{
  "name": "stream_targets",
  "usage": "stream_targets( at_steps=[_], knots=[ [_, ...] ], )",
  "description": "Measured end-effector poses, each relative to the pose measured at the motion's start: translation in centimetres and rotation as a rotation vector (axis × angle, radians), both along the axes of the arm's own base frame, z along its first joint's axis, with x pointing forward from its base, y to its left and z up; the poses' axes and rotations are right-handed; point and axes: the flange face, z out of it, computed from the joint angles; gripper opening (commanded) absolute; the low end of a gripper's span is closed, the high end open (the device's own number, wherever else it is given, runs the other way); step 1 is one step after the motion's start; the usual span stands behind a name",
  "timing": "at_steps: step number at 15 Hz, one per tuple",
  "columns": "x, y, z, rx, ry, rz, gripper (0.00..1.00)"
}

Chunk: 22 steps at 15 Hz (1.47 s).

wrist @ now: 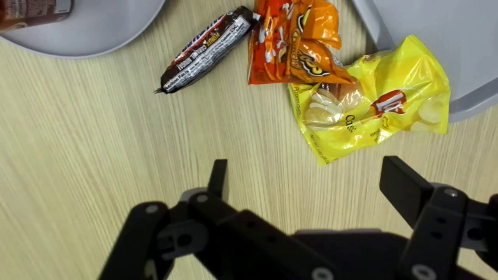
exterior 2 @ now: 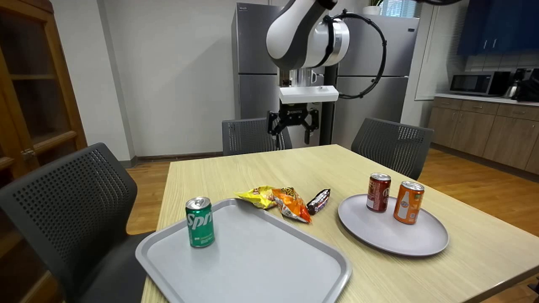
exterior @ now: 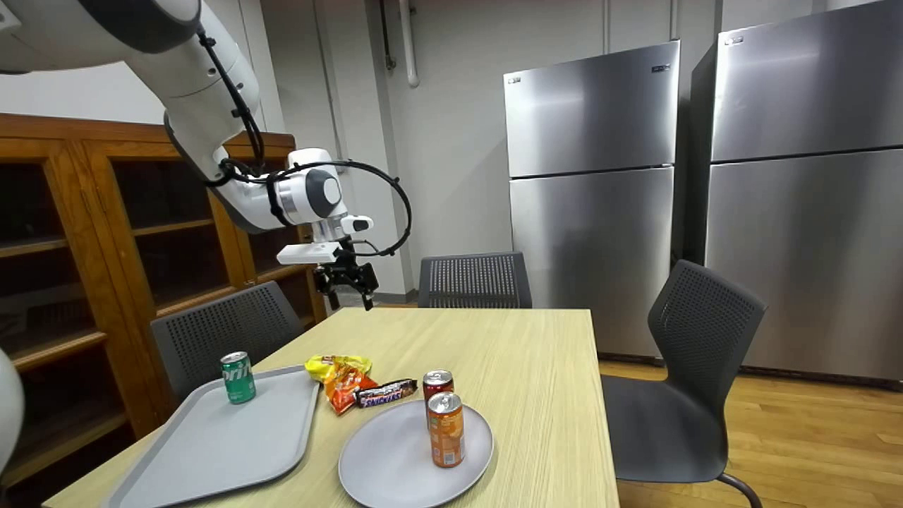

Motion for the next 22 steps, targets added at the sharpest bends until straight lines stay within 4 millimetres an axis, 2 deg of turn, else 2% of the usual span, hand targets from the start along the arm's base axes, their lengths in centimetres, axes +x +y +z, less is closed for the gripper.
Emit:
stream_targets(
  at_steps=[6, 11, 16, 19, 22],
  knots=[
    [1.0, -5.2, -0.1, -0.001, -0.026, -0.064, 1.0],
    [1.1, -12.1, 0.2, -0.012, -0.039, -0.065, 1.0],
    [0.6, -18.9, 0.7, -0.017, -0.032, -0.041, 1.0],
    [0.0, -22.0, 0.5, 0.001, -0.022, -0.035, 1.0],
    [-0.8, -24.2, -0.1, 0.023, -0.007, -0.031, 1.0]
  ],
)
